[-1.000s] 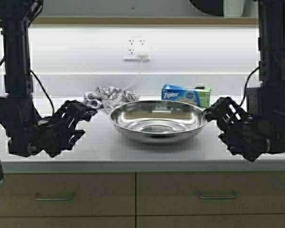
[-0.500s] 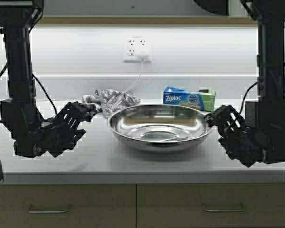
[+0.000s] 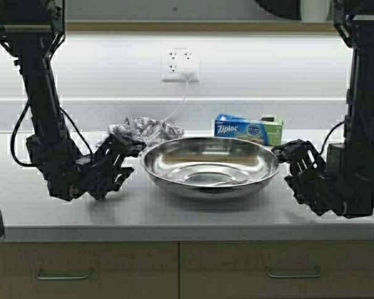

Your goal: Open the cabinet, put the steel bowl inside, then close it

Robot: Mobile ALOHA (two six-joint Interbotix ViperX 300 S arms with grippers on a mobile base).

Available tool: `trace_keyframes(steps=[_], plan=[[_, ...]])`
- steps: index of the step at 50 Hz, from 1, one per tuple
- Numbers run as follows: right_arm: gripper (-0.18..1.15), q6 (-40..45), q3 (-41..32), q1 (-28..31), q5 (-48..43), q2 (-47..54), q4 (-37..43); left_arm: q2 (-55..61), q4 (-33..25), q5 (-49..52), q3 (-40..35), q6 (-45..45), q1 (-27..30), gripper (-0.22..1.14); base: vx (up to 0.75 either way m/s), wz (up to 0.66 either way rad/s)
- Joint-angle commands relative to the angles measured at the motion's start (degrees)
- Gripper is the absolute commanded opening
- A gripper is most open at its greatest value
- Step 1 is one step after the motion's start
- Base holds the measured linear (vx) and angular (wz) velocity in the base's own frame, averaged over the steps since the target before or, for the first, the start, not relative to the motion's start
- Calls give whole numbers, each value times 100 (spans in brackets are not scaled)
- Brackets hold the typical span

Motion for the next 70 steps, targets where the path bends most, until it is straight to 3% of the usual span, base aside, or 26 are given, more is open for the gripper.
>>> trace_keyframes(steps=[1, 23, 30, 35, 43, 46, 48, 55, 70], plan=[[104, 9, -44, -26, -18, -97, -70, -149, 35, -9, -44, -9, 9, 101, 0, 0], [104, 448, -387, -26, -18, 35, -141, -167, 431, 9, -167, -97, 9, 100, 0, 0], [98, 554, -396, -26, -18, 105, -141, -211, 439, 220, -176, -246, 9, 89, 0, 0], [79, 677, -396, -35, -26, 132, -141, -211, 439, 316, -220, -316, 9, 64, 0, 0], [21, 914, -448, -26, -35, 158, -141, -237, 343, 369, -123, -360, 9, 5, 0, 0], [3, 932, -439, -26, -53, 167, -149, -255, 229, 360, -35, -352, 9, -6, 0, 0], [-2, 976, -431, -26, -88, 167, -149, -272, 141, 360, 35, -343, 9, -5, 0, 0], [7, 1028, -404, -26, -167, 149, -158, -387, -132, 325, 308, -299, 9, 4, 0, 0], [6, 1143, -35, -26, -352, -167, -624, -949, -439, 308, 1072, 220, 9, 2, 0, 0]])
